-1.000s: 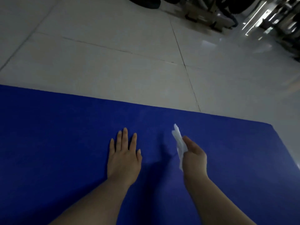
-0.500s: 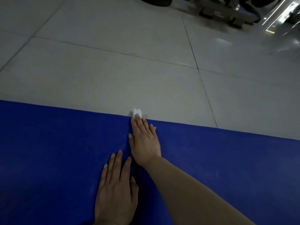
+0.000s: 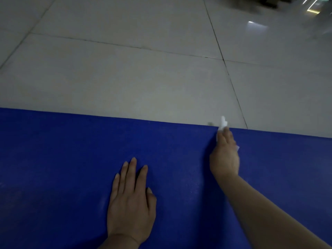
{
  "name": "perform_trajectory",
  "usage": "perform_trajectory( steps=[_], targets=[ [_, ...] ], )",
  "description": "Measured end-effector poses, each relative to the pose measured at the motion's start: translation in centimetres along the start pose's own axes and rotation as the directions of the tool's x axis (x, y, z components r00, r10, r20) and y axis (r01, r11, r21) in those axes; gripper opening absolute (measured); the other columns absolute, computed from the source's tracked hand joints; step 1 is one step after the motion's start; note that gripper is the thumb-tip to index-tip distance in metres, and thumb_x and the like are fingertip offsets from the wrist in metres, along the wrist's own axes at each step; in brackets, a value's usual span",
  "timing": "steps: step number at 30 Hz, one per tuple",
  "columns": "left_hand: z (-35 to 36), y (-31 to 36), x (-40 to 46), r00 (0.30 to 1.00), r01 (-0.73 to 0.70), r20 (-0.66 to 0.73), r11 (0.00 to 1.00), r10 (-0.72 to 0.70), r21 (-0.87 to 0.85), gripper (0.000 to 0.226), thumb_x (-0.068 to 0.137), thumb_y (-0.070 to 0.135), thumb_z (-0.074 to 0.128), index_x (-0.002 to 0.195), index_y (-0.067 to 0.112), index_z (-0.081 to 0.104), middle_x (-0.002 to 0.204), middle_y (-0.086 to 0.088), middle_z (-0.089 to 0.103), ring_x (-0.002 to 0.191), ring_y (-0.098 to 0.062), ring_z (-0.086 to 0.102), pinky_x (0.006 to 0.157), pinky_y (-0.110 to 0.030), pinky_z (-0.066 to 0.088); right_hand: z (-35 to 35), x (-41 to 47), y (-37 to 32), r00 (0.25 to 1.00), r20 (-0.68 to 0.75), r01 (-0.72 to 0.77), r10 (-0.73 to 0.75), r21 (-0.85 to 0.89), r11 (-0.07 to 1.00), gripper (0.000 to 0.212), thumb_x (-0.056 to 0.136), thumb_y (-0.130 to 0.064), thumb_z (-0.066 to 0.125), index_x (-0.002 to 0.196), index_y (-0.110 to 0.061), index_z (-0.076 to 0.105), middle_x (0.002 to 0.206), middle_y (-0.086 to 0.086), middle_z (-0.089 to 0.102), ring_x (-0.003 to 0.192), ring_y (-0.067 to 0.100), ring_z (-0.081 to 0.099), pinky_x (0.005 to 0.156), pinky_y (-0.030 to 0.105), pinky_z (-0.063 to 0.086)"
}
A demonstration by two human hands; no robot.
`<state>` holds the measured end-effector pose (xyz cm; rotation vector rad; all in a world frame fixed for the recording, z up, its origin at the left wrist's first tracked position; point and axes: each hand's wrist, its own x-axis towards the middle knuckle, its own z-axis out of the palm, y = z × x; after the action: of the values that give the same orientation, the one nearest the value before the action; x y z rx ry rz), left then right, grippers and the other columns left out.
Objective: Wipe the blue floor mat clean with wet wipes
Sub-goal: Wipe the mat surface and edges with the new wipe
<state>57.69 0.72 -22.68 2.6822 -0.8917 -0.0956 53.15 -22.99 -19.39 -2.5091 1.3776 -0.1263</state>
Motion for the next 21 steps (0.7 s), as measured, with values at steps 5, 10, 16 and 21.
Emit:
perform_trajectory(
  steps=[5,10,16,21],
  targets=[
    [-0.1,-0.1,0.0,1.000,0.012,0.021,0.999,-0.013,0.032,0.055,0.087,0.034,0.032,0.137,0.014,0.040,0.149,-0.012,0.039,0.139,-0.022,0.026,0.112,-0.035,0.011,4.4,-4.3,-10.2,0.863,0.092,0.478,-0.498,0.177,0.861,0.062,0.091,0.008,0.039,0.149,-0.010,0.025,0.159,0.005,0.013,0.141,0.020,0.025,0.118,0.040,0.019],
    [-0.2,-0.1,0.0,1.000,0.015,0.018,1.000,-0.015,0.015,0.055,0.086,0.030,0.031,0.132,0.007,0.051,0.147,-0.013,0.041,0.137,-0.023,0.029,0.113,-0.034,0.010,3.5,-3.6,-9.6,0.668,0.227,0.702,-0.708,0.124,0.702,0.081,0.083,0.013,0.049,0.152,-0.014,0.016,0.161,-0.002,0.004,0.144,0.015,0.014,0.115,0.025,-0.003],
    [-0.2,0.2,-0.1,1.000,0.024,0.000,1.000,-0.024,-0.005,0.054,0.088,0.030,0.030,0.133,0.008,0.052,0.148,-0.013,0.039,0.138,-0.025,0.029,0.114,-0.034,0.009,0.0,-1.0,1.1,0.997,0.053,0.050,-0.052,0.047,0.998,0.072,0.089,0.010,0.038,0.153,-0.013,0.013,0.161,0.002,0.004,0.147,0.019,0.005,0.118,0.031,0.006],
    [-0.2,0.1,-0.1,1.000,0.020,0.009,1.000,-0.020,-0.003,0.054,0.088,0.029,0.030,0.134,0.009,0.050,0.149,-0.013,0.038,0.139,-0.024,0.027,0.114,-0.034,0.009,3.0,-3.6,-4.5,0.967,0.006,0.253,-0.254,0.060,0.966,0.063,0.089,0.007,0.020,0.150,-0.004,0.011,0.160,0.010,-0.002,0.146,0.024,0.007,0.119,0.035,0.017]
  ],
)
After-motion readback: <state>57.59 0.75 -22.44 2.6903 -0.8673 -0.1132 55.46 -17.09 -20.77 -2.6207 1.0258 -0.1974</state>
